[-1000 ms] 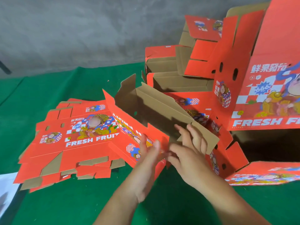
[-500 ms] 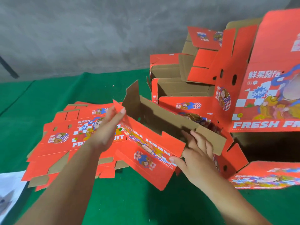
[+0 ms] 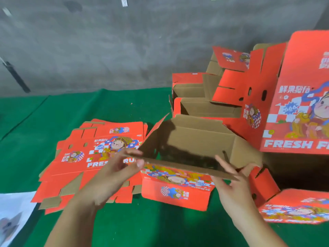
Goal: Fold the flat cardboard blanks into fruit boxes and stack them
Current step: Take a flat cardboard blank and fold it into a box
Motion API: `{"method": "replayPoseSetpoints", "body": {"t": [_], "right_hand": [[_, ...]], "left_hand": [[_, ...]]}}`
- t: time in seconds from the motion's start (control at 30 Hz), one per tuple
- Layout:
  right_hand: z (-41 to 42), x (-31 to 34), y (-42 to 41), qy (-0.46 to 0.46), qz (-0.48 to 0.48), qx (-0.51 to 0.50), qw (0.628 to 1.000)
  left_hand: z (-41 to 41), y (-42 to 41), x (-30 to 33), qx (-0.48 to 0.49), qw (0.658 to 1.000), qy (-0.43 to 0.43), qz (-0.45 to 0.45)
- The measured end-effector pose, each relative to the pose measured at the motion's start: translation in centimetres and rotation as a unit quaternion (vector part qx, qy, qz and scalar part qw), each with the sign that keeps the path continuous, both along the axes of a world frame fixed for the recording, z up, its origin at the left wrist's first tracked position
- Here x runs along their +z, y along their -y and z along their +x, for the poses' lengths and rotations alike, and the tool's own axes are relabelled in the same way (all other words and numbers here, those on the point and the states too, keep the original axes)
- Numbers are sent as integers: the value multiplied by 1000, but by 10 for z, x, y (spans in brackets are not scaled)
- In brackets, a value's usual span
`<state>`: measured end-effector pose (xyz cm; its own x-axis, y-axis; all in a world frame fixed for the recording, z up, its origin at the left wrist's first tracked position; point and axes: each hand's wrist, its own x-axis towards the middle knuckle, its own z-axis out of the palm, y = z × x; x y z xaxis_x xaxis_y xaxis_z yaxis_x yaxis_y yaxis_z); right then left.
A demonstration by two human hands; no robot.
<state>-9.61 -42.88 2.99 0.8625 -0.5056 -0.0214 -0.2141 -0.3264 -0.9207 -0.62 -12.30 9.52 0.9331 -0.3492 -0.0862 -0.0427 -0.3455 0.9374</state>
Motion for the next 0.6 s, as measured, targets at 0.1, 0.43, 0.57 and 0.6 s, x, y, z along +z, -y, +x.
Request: {"method": "replayPoseSetpoints", "body": {"t": [0.1,0.43,0.57,0.6], "right_hand": [[-2,1,-2,24,81,14,996],[1,11,-7,-34,79,56,995],[-5,6,-10,-27,85,10,996],[-9,7,-11,-28,76,7,997]], "left_hand": [[-20,-5,-8,-2,1000,-14,-24],[5,-19,-34,-66,991,-87,79],[6,-6,-44,-10,998,-51,38],[6,-2,-51,17,998,-13,53]]}}
